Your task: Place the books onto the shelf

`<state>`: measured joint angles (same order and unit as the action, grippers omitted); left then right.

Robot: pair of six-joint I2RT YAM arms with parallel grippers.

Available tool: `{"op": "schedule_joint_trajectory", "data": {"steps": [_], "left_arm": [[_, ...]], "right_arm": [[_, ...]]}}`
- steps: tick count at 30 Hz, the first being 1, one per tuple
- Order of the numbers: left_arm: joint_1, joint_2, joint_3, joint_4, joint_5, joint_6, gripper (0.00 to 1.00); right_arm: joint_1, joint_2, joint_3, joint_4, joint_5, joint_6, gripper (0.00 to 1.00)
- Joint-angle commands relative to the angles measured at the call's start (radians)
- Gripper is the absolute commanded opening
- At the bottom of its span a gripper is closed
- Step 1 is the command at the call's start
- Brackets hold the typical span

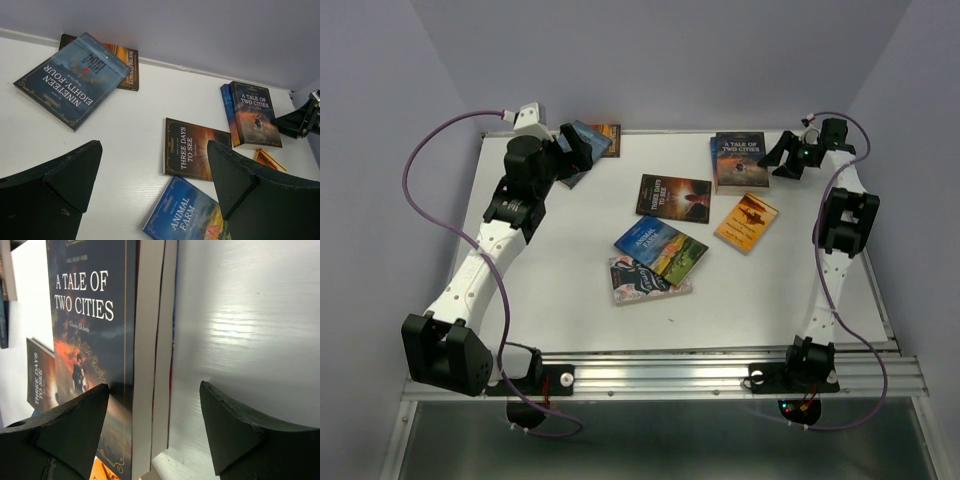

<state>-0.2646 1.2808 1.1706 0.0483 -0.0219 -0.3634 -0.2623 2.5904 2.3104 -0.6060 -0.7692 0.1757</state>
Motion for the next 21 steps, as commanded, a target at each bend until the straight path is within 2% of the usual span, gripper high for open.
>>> {"op": "schedule_joint_trajectory", "data": {"steps": [1, 2, 9, 11, 15, 17, 21], "left_arm": [[0.004, -0.018, -0.006, 0.051, 0.01, 0.015, 0.99], [0.004, -0.017, -0.006, 0.051, 0.011, 0.015, 0.99], [0.004, -0.005, -0.008, 0.058, 0.017, 0.007, 0.99], [0.004, -0.003, -0.005, 0.058, 0.036, 0.004, 0.99], [0.004, 0.0, -0.005, 0.058, 0.042, 0.006, 0.99], [0.004, 0.005, -0.005, 0.059, 0.042, 0.004, 0.99], [0.004, 0.012, 0.0, 0.059, 0.046, 0.004, 0.99]], "right_arm": [[-0.008, -0.035, 0.026, 0.006, 0.085, -0.039, 0.82], [-0.008, -0.039, 0.024, 0.008, 0.085, -0.041, 0.9], [0.001, -0.067, 0.015, 0.031, 0.217, -0.007, 0.92], [0.001, -0.079, 0.023, 0.038, 0.264, 0.004, 1.0], [0.001, -0.14, -0.003, 0.075, 0.304, -0.018, 1.0], [0.001, -0.194, -0.069, 0.11, 0.32, -0.019, 1.0], [0.011, -0.21, -0.103, 0.146, 0.399, -0.031, 1.0]]}}
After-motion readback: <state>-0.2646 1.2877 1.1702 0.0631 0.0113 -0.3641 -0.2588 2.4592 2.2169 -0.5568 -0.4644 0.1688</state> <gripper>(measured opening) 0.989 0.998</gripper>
